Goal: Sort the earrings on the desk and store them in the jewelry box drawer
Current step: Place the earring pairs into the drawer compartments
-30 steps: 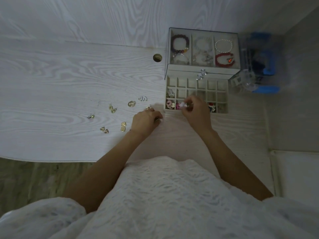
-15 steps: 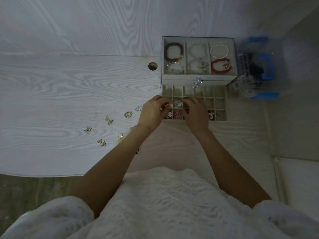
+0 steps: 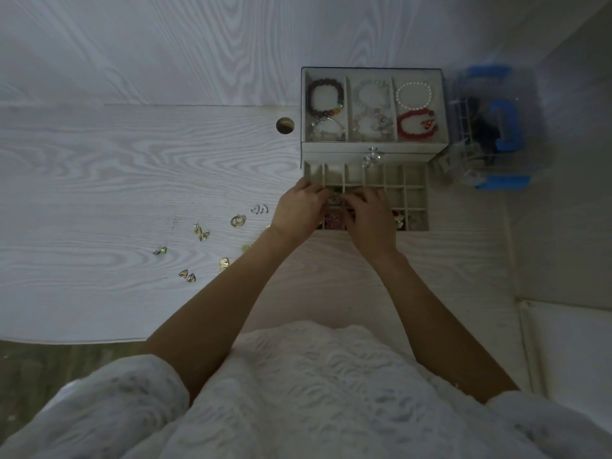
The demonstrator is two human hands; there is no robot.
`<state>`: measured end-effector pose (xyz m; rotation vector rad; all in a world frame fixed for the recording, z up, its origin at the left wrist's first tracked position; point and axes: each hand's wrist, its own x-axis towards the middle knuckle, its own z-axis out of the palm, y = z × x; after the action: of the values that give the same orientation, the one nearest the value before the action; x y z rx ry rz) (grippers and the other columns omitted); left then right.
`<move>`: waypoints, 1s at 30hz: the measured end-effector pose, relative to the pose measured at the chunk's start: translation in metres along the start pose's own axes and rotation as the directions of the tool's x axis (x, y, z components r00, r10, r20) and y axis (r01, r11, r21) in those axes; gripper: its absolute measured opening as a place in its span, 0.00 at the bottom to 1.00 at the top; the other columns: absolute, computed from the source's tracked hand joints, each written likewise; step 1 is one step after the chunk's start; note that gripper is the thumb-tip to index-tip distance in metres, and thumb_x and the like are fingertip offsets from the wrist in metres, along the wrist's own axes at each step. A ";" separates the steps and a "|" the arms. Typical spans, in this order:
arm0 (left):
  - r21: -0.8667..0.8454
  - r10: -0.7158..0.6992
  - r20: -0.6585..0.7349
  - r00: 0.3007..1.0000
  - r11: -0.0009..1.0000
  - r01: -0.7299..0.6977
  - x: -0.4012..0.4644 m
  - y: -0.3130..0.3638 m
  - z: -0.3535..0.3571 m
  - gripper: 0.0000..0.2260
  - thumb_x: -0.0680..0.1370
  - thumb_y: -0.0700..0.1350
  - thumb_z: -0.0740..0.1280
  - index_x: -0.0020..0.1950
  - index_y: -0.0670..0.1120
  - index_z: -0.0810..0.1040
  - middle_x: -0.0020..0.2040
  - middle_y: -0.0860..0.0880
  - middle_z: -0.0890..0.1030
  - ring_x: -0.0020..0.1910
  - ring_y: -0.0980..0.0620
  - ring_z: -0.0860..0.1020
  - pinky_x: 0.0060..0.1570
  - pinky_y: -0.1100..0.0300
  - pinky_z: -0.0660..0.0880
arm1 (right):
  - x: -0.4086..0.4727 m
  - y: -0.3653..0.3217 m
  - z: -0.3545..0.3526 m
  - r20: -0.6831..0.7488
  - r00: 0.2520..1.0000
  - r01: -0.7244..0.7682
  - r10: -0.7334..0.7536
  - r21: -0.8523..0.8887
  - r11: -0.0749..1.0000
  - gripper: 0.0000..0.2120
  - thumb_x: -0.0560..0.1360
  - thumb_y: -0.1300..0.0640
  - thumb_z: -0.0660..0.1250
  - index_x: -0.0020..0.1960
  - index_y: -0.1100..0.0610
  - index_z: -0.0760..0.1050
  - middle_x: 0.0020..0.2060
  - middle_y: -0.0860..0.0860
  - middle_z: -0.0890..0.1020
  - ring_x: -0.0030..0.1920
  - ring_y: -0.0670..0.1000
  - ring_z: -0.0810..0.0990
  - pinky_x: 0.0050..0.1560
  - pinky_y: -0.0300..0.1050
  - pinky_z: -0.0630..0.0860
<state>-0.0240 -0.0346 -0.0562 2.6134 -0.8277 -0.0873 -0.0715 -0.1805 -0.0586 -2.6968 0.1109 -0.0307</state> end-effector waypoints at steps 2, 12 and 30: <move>0.055 0.122 -0.044 0.992 0.991 -0.119 -0.003 -0.004 0.001 0.08 0.68 0.38 0.70 0.46 0.44 0.82 0.39 0.46 0.83 0.41 0.44 0.78 0.41 0.56 0.76 | 0.000 -0.001 0.000 0.006 1.000 0.011 -0.011 -0.024 1.000 0.12 0.74 0.60 0.66 0.56 0.58 0.79 0.50 0.57 0.79 0.53 0.59 0.73 0.52 0.51 0.71; -0.252 -0.377 -0.252 0.891 0.915 0.316 -0.112 -0.032 -0.040 0.07 0.76 0.43 0.65 0.52 0.47 0.80 0.44 0.49 0.83 0.44 0.48 0.78 0.43 0.55 0.75 | -0.014 -0.054 0.006 0.065 0.962 0.249 -0.263 0.169 0.953 0.08 0.76 0.61 0.63 0.53 0.60 0.78 0.46 0.56 0.80 0.47 0.56 0.77 0.47 0.48 0.72; -0.003 -0.415 -0.004 0.910 0.910 0.415 -0.064 -0.089 -0.029 0.11 0.75 0.46 0.66 0.55 0.44 0.79 0.51 0.43 0.80 0.51 0.41 0.74 0.50 0.52 0.68 | 0.042 -0.118 0.068 0.318 0.942 0.134 -0.106 -0.066 0.989 0.02 0.74 0.63 0.66 0.47 0.59 0.76 0.48 0.56 0.77 0.46 0.56 0.77 0.41 0.47 0.73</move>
<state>-0.0235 0.0781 -0.0682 2.7430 -0.2538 -0.1986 -0.0180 -0.0491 -0.0695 -2.7513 -0.1532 0.3736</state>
